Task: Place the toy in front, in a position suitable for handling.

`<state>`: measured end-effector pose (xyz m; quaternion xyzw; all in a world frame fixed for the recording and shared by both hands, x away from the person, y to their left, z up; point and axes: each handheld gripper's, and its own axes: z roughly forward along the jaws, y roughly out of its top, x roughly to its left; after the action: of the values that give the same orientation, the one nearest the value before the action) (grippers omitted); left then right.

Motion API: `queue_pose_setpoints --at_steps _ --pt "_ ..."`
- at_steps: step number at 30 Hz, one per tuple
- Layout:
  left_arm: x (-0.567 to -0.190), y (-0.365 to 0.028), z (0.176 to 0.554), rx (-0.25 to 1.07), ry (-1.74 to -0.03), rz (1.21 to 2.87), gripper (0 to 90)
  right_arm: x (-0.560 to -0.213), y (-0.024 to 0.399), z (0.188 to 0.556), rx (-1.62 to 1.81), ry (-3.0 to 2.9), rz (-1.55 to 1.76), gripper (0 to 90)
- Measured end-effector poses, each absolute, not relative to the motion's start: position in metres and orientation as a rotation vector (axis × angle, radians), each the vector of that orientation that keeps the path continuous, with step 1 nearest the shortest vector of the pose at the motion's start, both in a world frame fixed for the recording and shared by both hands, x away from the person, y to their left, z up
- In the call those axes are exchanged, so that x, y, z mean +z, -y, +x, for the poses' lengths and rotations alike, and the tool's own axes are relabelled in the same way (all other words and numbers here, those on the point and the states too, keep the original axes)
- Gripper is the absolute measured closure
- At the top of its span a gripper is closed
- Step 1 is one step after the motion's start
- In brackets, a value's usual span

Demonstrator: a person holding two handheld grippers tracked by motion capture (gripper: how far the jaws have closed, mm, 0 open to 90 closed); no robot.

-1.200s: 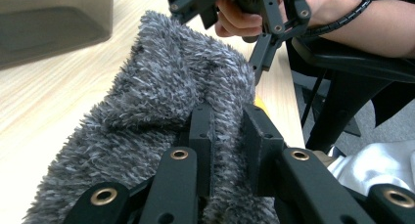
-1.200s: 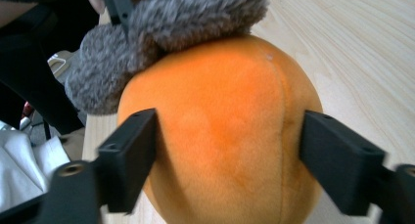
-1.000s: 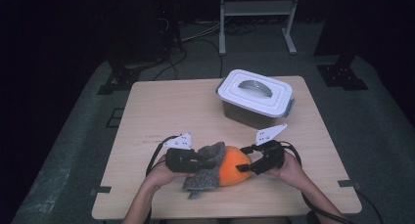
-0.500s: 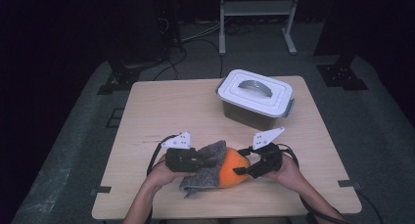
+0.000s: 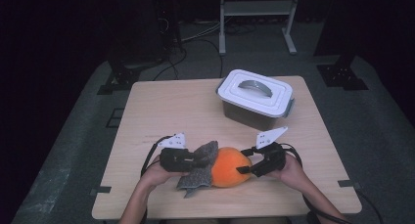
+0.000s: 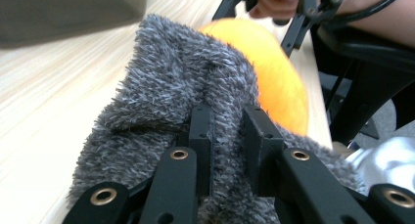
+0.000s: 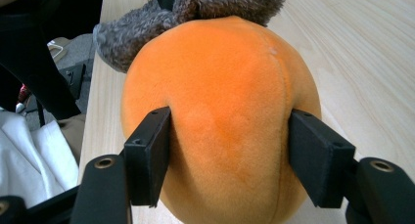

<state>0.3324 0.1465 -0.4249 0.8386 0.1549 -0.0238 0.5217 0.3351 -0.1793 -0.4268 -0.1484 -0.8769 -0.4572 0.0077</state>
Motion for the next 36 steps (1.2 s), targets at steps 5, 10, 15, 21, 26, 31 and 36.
queue_pose_setpoints --at_steps 5,10,15,21,26,31,36 --pt "-0.416 -0.135 0.328 -0.063 -0.317 1.981 75.9 -0.425 0.174 0.330 -1.446 2.747 -0.448 34.5" --pt "-0.420 -0.131 0.326 -0.083 -0.299 2.022 76.0 -0.423 0.174 0.331 -1.440 2.722 -0.421 27.5" --pt "-0.421 -0.129 0.325 -0.101 -0.281 2.029 76.0 -0.423 0.178 0.341 -1.446 2.664 -0.442 18.7" --pt "-0.423 -0.131 0.326 -0.102 -0.285 2.029 76.0 -0.428 0.172 0.340 -1.387 2.716 -0.434 31.8" --pt "-0.428 -0.142 0.327 -0.109 -0.324 2.057 75.7 -0.427 0.179 0.338 -1.368 2.755 -0.423 44.7" --pt "-0.429 -0.147 0.329 -0.102 -0.348 2.054 75.8 -0.426 0.182 0.336 -1.381 2.751 -0.433 46.7" --pt "-0.423 -0.146 0.329 -0.067 -0.352 2.006 75.9 -0.422 0.183 0.336 -1.443 2.749 -0.469 48.8"
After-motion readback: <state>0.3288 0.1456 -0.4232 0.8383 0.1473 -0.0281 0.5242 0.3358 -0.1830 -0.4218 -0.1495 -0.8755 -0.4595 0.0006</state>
